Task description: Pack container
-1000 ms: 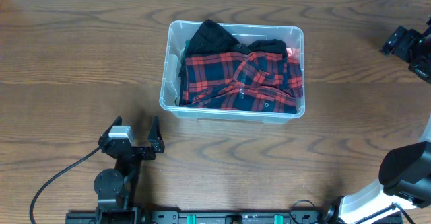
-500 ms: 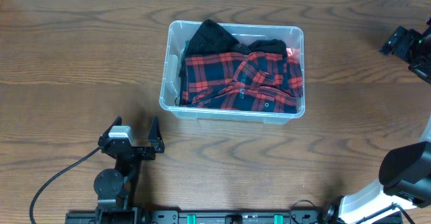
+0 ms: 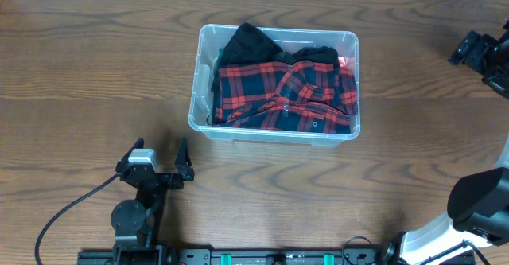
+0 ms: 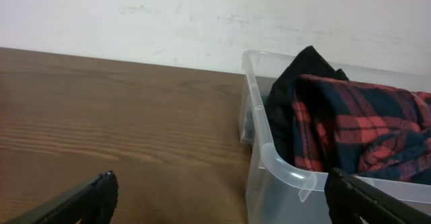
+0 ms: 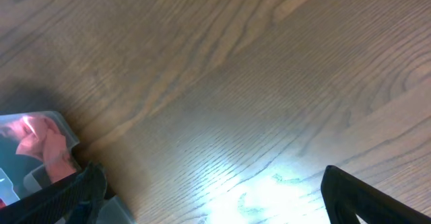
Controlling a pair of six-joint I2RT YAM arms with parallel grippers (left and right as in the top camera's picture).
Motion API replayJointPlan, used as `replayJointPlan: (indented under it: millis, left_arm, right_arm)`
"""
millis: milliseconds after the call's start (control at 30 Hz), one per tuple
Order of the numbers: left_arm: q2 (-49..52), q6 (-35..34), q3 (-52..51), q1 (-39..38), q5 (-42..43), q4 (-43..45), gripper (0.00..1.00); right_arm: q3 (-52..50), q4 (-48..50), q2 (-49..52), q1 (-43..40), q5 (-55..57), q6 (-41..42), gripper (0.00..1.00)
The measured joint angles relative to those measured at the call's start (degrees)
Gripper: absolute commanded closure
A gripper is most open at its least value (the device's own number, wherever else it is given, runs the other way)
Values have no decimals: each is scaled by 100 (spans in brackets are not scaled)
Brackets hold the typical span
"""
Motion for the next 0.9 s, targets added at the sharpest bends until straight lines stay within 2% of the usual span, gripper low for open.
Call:
replayJointPlan:
  millis: [167, 333, 433, 600, 900]
  left_arm:
    - [0, -2, 0, 0, 0, 0, 2]
    - [0, -2, 0, 0, 2, -2, 2]
    - [0, -2, 2, 0, 0, -4, 2]
    - [0, -2, 7, 0, 2, -9, 2]
    - [0, -2, 11, 0, 2, -15, 2]
  right_arm:
    - [-28, 2, -393, 551, 20, 0, 1]
    - [-76, 175, -1318, 1517, 195, -94, 1]
    - [-468, 579, -2011, 1954, 352, -221, 1]
    - [-2079, 2448, -3287, 2192, 125, -662, 1]
    - [-5777, 5947, -5681, 2186, -1051, -1502, 1]
